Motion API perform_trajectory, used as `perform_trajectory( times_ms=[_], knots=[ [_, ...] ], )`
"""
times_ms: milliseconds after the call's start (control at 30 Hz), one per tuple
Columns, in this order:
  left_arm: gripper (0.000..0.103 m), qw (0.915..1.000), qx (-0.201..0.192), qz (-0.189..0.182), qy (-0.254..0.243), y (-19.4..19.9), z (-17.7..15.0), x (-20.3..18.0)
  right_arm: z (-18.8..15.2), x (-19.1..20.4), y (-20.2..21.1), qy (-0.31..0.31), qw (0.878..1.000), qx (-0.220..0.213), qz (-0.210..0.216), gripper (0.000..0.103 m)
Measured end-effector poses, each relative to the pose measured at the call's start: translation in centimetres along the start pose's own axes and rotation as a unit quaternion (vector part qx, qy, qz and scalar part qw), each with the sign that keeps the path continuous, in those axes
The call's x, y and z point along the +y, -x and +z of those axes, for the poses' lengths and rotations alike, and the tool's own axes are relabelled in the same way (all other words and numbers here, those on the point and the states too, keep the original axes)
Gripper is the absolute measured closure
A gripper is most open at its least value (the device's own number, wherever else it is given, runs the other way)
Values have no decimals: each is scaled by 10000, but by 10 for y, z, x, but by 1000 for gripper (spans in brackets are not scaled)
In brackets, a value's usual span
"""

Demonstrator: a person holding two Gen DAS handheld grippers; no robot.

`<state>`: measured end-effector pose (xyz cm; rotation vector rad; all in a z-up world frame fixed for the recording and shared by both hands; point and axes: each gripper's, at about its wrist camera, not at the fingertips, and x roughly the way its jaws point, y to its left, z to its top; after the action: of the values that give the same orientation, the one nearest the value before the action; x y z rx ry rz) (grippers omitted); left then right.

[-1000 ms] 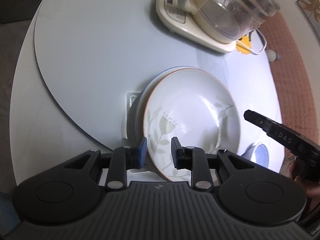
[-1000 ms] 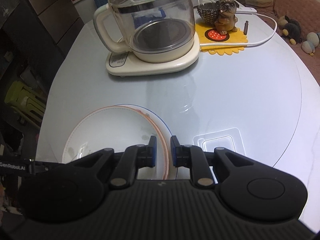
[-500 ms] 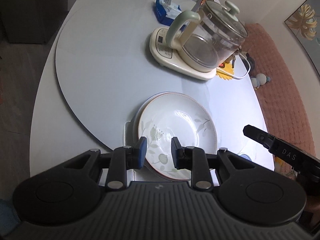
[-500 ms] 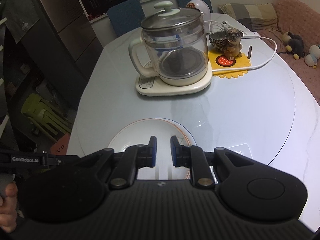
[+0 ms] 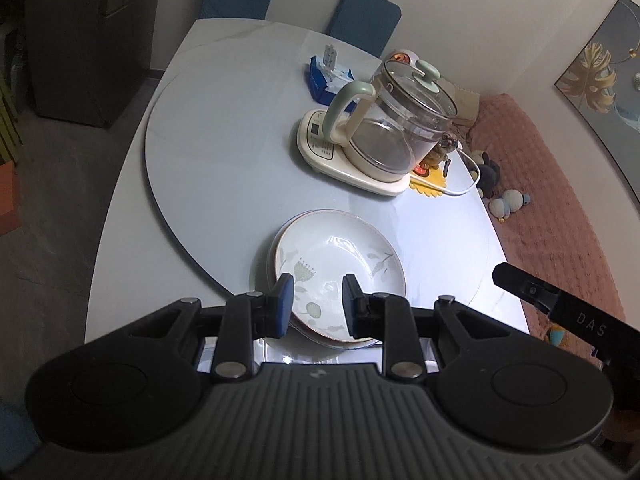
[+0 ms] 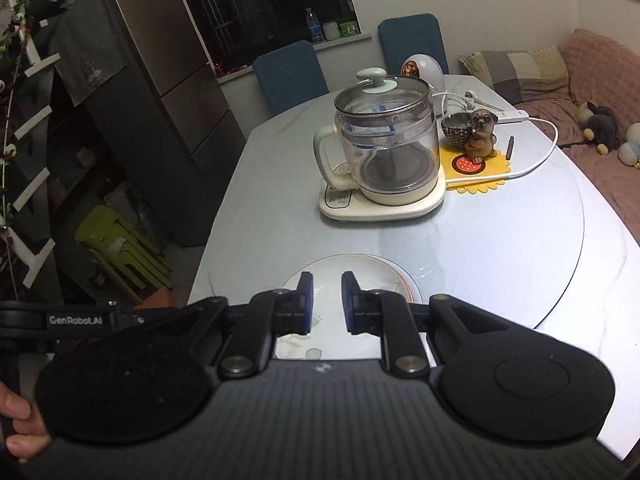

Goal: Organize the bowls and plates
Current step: 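Move the right tool back toward the shallow white bowl on the table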

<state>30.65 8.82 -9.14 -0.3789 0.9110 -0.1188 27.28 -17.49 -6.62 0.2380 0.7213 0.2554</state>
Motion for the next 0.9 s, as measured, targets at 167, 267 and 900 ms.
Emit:
perform_trajectory(
  times_ms=[167,267,900],
  knots=[
    [74,9998,-200,-34,46,24,-15,-4,-7,2,23,-37,9999,-158,31,84],
    [74,9997,-237,-27,-16,34,-26,-11,-13,3,33,-15,9998,-171,43,84],
    [74,9995,-226,81,-201,71,-103,-37,-70,14,69,519,9986,51,-4,84]
  ],
)
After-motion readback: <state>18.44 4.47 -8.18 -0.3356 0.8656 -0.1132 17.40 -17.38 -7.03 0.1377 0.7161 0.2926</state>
